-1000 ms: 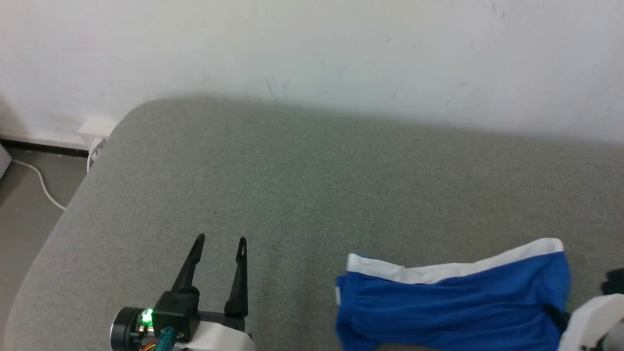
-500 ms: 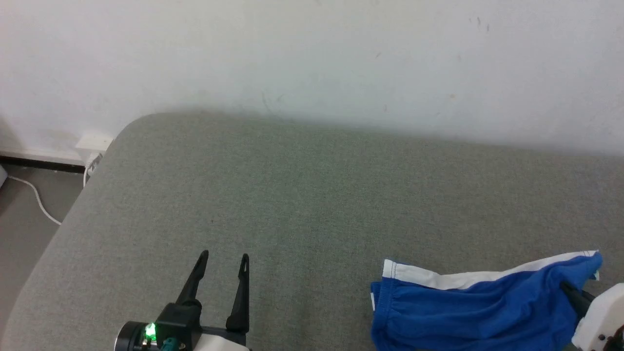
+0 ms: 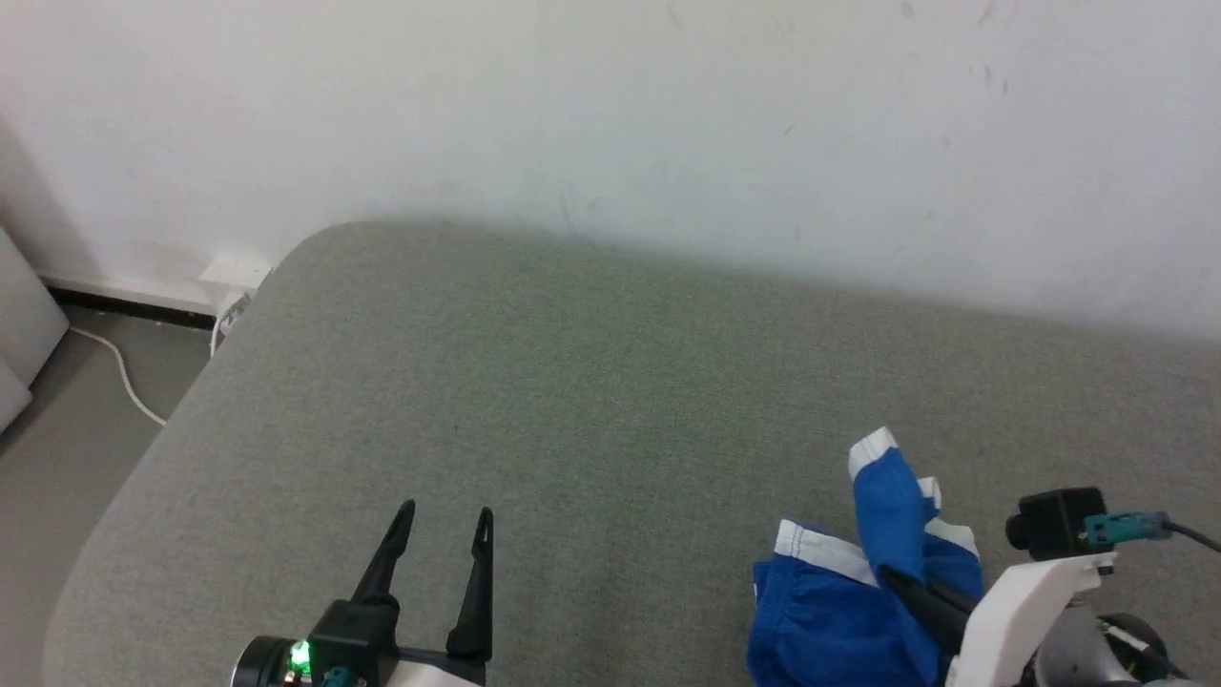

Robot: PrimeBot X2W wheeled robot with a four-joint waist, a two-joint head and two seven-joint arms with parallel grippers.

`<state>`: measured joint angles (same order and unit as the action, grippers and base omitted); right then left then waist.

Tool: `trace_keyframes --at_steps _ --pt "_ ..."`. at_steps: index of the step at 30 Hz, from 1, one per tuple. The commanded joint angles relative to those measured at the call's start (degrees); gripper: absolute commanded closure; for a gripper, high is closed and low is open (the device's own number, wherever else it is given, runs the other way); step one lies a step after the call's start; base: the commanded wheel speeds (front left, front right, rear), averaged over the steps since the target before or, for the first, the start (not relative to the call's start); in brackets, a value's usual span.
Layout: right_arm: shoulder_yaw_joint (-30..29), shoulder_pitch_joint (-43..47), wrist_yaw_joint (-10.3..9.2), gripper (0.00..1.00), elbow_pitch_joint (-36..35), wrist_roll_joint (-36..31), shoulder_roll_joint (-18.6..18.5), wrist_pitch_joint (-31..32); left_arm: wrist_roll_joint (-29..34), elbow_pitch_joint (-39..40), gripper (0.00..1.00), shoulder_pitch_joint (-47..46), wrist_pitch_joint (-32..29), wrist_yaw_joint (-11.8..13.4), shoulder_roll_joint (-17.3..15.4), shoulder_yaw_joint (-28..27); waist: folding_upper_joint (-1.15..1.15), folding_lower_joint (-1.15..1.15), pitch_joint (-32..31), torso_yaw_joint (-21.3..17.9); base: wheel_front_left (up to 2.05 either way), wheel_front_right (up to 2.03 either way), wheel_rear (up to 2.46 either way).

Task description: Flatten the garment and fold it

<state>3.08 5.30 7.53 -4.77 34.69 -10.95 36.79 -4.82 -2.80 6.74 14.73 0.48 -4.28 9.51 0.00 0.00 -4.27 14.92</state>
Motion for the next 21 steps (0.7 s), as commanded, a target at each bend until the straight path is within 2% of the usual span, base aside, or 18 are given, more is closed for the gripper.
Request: trace_keyframes --at_steps 1,6,14,15,16,21 --pt "0.9 0.0 -0.04 1.00 0.2 -0.3 0.7 -0.1 0.8 -0.2 0.00 0.4 0.3 -0.4 0.1 -0.2 0.00 0.00 0.1 1.2 0.00 0.00 0.00" --pt "4.9 -1.7 -0.04 1.00 4.2 -2.7 2.9 -1.1 1.1 -0.3 0.00 0.0 0.3 -0.7 0.3 -0.2 0.00 0.00 0.8 3.2 0.00 0.00 0.00" --pt "9.8 -5.5 -0.04 1.00 14.0 -5.9 2.7 -6.4 1.0 -1.1 0.00 -0.9 0.3 -1.0 0.7 0.2 0.00 0.00 2.5 5.4 0.00 0.00 0.00" --pt "10.9 -6.0 -0.04 0.05 14.8 -6.2 2.4 -7.2 1.0 -1.2 0.00 -1.0 0.3 -1.0 0.8 0.3 0.00 0.00 2.7 5.5 0.00 0.00 0.00" --pt "12.0 -6.5 -0.04 0.00 15.7 -6.1 2.2 -7.9 0.9 -1.4 0.00 -1.1 0.3 -1.1 0.8 0.3 0.00 0.00 2.8 5.6 0.00 0.00 0.00" --pt "18.2 -8.7 -0.04 0.00 19.0 -4.4 0.2 -9.4 0.8 -2.1 0.00 -1.5 0.3 -1.0 1.0 0.1 0.00 0.00 2.7 5.3 0.00 0.00 0.00"
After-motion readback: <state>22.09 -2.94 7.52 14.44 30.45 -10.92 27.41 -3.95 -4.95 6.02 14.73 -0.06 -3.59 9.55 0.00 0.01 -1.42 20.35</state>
